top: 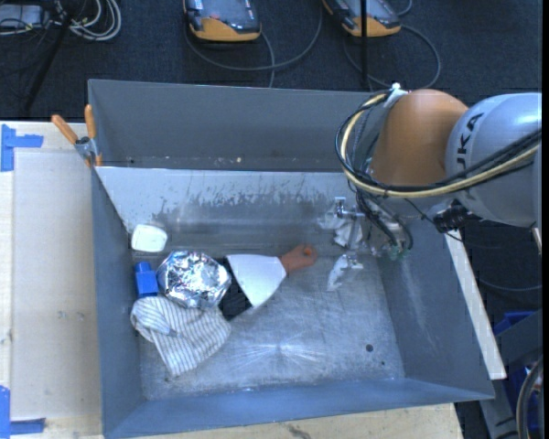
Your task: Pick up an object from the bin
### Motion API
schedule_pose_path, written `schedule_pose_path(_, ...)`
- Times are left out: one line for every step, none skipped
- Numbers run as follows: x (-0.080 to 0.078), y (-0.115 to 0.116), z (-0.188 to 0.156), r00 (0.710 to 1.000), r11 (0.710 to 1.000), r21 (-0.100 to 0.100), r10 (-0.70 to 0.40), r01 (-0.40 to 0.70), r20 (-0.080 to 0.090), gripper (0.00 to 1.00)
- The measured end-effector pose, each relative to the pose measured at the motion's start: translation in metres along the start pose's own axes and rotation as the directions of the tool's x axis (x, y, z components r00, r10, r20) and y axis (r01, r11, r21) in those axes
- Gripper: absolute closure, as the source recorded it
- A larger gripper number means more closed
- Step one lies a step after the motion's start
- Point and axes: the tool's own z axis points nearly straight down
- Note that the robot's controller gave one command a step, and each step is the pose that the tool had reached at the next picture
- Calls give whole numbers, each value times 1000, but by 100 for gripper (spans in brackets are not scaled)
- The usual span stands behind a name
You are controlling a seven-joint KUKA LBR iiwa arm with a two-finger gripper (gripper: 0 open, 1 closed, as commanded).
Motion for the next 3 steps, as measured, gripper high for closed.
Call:
schedule_pose_path(-5,34,51,996,996,6,91,-91,-3,0)
schedule_pose_path(-4,18,49,981,981,-7,193,-193,-9,100)
schedule_pose_path(-5,18,49,981,981,-7,192,-192,-8,100)
